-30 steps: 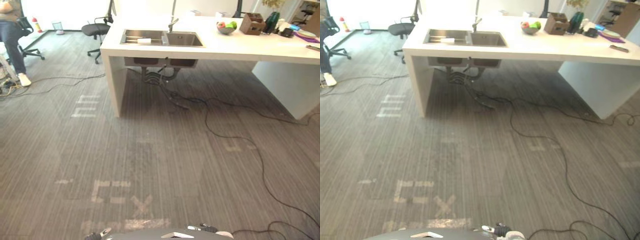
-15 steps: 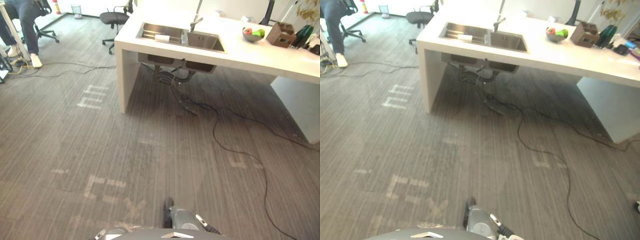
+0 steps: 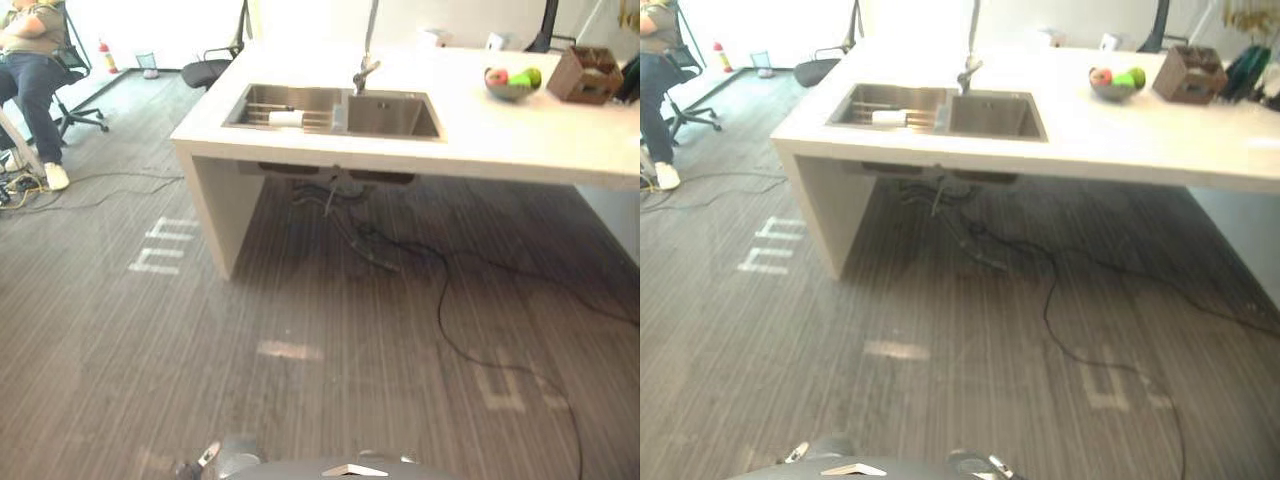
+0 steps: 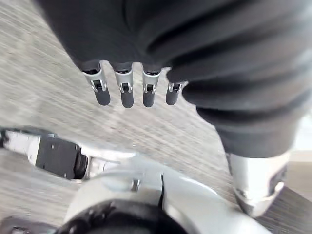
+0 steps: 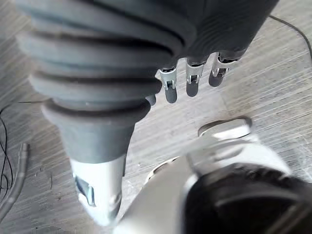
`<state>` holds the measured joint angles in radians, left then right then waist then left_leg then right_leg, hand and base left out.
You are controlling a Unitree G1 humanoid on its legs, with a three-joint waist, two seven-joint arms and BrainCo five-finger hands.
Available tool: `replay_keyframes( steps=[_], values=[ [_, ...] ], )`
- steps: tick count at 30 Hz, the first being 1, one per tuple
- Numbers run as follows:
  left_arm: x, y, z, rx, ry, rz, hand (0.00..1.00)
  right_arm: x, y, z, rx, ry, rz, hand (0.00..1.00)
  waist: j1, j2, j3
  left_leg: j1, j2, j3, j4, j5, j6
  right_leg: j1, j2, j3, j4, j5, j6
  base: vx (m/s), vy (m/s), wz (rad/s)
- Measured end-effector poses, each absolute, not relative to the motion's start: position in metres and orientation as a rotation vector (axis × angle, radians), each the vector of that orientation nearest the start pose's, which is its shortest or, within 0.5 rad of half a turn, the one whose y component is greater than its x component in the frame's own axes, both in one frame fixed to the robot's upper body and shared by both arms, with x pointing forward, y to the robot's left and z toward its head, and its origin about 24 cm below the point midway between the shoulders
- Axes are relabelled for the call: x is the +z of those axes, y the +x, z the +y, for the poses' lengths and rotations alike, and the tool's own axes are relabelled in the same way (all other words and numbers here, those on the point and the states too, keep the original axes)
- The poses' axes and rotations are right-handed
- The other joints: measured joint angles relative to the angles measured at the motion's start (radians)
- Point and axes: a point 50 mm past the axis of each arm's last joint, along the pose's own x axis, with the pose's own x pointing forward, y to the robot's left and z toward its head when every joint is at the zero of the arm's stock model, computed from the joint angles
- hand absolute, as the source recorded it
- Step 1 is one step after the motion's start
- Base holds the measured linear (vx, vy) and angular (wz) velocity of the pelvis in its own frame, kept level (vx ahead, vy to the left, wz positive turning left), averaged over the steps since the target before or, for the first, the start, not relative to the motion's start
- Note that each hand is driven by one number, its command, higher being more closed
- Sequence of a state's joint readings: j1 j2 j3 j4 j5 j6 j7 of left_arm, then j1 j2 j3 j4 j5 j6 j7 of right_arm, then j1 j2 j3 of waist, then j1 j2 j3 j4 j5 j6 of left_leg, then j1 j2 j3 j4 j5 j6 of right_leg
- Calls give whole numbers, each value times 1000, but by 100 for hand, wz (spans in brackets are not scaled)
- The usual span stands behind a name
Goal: Walk over to the sink, pick up the cup, carry it to the dishwasher, place the cup inside the dishwasher, then close the dishwasher door
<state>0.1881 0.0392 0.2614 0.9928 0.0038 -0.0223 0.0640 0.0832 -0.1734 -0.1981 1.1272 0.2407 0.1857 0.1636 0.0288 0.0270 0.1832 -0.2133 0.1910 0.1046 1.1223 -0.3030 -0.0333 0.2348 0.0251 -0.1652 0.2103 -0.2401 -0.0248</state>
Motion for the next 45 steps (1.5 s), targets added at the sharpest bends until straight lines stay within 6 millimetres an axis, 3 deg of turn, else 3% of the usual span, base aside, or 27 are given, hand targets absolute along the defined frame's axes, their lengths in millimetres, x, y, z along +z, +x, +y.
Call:
replay_keyframes(
  steps=[2,3,4,5,6,8,11,13,14,16,17,18,19,21,23,25,27,29,30,31,32,33,37,39,41,43,45],
  values=[
    [-159,70,208,352,10,1066,0,-165,73,-224,-276,326,1278,0,13,-9,24,-57,-57,105,-273,-10,16,51,-37,19,-15,-5,9,511,72,-49],
    [-157,74,207,340,38,1033,0,-164,78,-225,-274,329,1262,0,16,-3,24,-64,-83,129,-479,61,18,60,-47,25,-10,-20,28,508,101,-56],
    [-154,79,202,321,52,994,0,-162,80,-229,-277,319,1249,0,25,22,24,-51,-98,115,-738,197,15,73,-42,45,-5,-49,37,581,183,-67],
    [-153,82,199,313,56,969,0,-160,87,-231,-273,308,1228,0,39,32,33,-12,-116,125,-811,343,115,101,-45,82,-13,-86,50,534,212,-35],
    [-146,97,208,321,68,893,0,-160,95,-219,-228,320,1213,0,21,-6,35,-15,-148,140,-823,320,88,108,-59,131,-43,-79,22,500,215,-14],
    [-137,120,206,319,61,784,0,-159,104,-216,-204,311,1196,0,30,-1,46,-56,-150,144,-753,259,105,92,-46,156,-51,-50,15,325,132,6],
    [-123,148,190,259,77,648,0,-160,105,-210,-176,298,1207,0,25,-4,47,-37,-193,143,-739,219,130,74,-87,171,31,-42,25,268,105,15],
    [-105,167,167,169,88,522,0,-161,100,-208,-176,304,1224,0,25,-23,29,2,-233,152,-737,172,142,38,-126,182,190,-59,78,356,109,9],
    [-92,178,157,132,89,444,0,-163,96,-203,-178,325,1237,0,26,-46,7,18,-258,159,-738,144,156,-12,-153,178,330,-57,136,403,98,6],
    [-67,197,148,109,79,316,0,-163,94,-203,-199,339,1235,0,21,-71,-6,70,-281,159,-744,110,162,-119,-184,178,583,58,233,341,91,-1],
    [-50,209,146,101,73,241,0,-164,91,-203,-205,343,1242,0,20,-77,-7,135,-291,155,-775,96,161,-192,-219,159,755,220,239,276,86,-8],
    [-41,213,146,104,73,204,0,-164,89,-204,-213,348,1241,0,20,-76,-6,171,-300,152,-802,95,158,-235,-246,130,849,230,201,421,116,-10],
    [-22,221,144,121,63,123,0,-163,84,-209,-228,339,1235,0,7,-76,-13,267,-307,141,-880,100,148,-309,-293,47,987,180,102,328,84,-5],
    [3,230,145,163,75,11,0,-162,82,-211,-250,370,1207,0,-8,-63,-26,355,-294,120,-964,108,133,-394,-293,-27,976,106,44,345,34,10],
    [40,246,145,192,67,-143,0,-160,86,-213,-292,406,1169,0,-26,-54,-24,411,-272,92,-1008,116,120,-482,-255,-75,785,20,47,402,-65,39],
    [62,253,143,196,47,-234,0,-160,86,-216,-326,399,1159,0,-39,-37,-15,439,-243,79,-1000,119,109,-489,-215,-109,544,8,46,403,-121,39],
    [91,257,140,194,23,-354,0,-161,80,-219,-345,387,1167,0,-49,-8,-14,480,-193,50,-993,90,49,-470,-137,-94,100,140,66,488,-182,47],
    [105,257,139,193,16,-415,0,-162,75,-217,-345,389,1178,0,-55,-14,-16,531,-177,25,-1003,50,15,-461,-125,-20,-66,242,75,443,-233,55],
    [107,255,136,190,29,-429,0,-163,70,-217,-344,384,1192,0,-51,-31,-28,570,-171,10,-1000,8,-7,-461,-125,13,-62,311,71,656,-363,41],
    [106,254,136,194,47,-430,0,-162,70,-220,-342,370,1194,0,-51,-21,-30,589,-157,9,-998,-7,-24,-463,-116,13,-28,362,55,586,-332,25],
    [104,252,130,190,65,-428,0,-160,70,-230,-344,332,1191,0,-54,23,-40,599,-112,12,-983,-26,-55,-481,-85,-6,46,352,34,690,-387,19],
    [106,252,121,163,91,-447,0,-159,72,-235,-337,294,1193,0,-54,51,-43,596,-77,26,-949,-15,-69,-491,-67,-29,100,291,16,550,-317,21],
    [111,249,110,126,148,-474,0,-159,73,-233,-299,244,1218,0,-62,49,-46,516,-17,20,-656,82,-72,-442,-31,-42,190,148,-18,429,-305,0],
    [120,245,110,115,148,-505,0,-159,71,-236,-295,231,1248,0,-54,62,-39,285,78,3,-183,258,-44,-343,23,-40,119,126,-40,361,-231,-17],
    [119,245,111,95,165,-491,0,-160,67,-237,-285,220,1277,0,-44,60,-26,192,114,32,-38,187,-16,-242,38,-39,57,120,-50,370,-151,-10],
    [115,243,114,70,197,-469,0,-162,57,-235,-272,210,1329,0,-27,42,-23,170,118,124,-158,104,-6,-117,28,-33,-39,135,-47,337,-122,-17],
    [118,243,115,43,216,-484,0,-163,56,-235,-251,195,1350,0,-19,40,-24,159,98,180,-421,87,-3,-77,16,-22,-90,142,-46,361,-59,-22]
  ],
)
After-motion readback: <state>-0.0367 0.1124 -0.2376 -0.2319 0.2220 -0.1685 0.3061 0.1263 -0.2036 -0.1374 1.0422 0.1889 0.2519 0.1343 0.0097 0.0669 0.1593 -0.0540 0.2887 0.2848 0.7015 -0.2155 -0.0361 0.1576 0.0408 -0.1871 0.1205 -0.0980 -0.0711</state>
